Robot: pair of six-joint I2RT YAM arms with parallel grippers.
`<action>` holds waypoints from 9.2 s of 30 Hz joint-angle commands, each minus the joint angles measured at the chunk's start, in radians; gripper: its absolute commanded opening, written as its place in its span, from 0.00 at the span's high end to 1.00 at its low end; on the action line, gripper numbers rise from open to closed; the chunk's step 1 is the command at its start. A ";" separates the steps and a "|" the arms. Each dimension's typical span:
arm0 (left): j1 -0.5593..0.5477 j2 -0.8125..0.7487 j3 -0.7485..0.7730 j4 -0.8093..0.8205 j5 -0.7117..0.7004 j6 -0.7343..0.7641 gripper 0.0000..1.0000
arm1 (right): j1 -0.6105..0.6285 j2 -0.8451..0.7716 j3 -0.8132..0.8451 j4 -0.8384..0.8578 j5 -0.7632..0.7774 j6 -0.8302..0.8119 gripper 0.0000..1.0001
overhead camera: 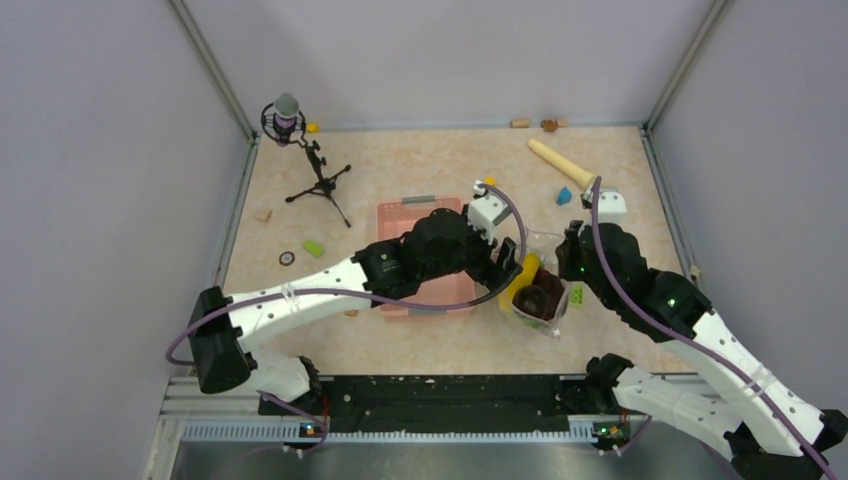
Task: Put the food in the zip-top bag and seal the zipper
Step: Adjust the zipper food storage bag at the center of the board, then zip the zipper food storage bag at the center of the board.
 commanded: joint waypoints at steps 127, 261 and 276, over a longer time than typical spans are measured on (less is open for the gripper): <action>0.530 0.119 -0.714 1.470 0.819 -0.191 0.12 | 0.000 -0.325 -0.177 0.349 -0.389 -0.226 1.00; 0.197 -0.338 -0.467 0.542 0.497 -0.106 1.00 | 0.070 0.308 0.298 0.134 -0.909 -0.549 0.76; 0.197 -0.362 -0.483 0.521 0.386 -0.104 1.00 | 0.073 0.314 0.300 0.110 -0.840 -0.538 1.00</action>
